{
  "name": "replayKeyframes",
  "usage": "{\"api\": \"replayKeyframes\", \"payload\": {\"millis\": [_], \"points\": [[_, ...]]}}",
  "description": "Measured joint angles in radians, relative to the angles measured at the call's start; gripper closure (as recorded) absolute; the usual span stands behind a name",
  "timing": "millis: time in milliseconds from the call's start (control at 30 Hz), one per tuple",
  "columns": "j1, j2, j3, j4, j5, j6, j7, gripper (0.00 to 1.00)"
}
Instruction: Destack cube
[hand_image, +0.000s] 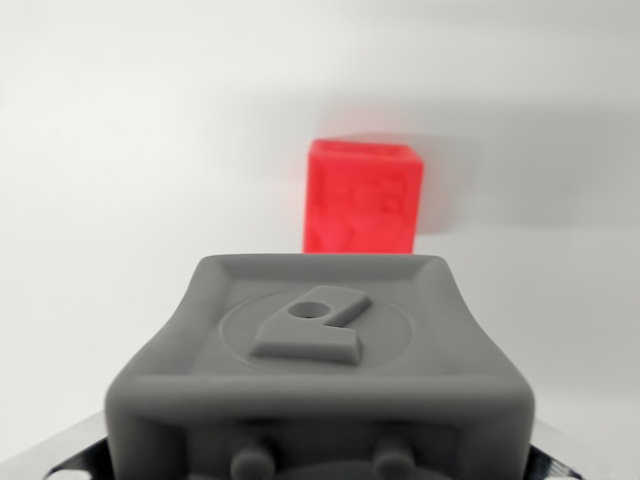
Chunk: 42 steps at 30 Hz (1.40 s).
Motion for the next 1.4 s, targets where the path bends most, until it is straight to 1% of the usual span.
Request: {"api": "replayKeyframes", "payload": {"millis": [933, 1400], "points": [[0.052, -0.005, 0.031, -0.06, -0.011, 0.056, -0.035, 1.0], [0.082, -0.005, 0.046, -0.087, -0.017, 0.083, -0.051, 1.0]]}}
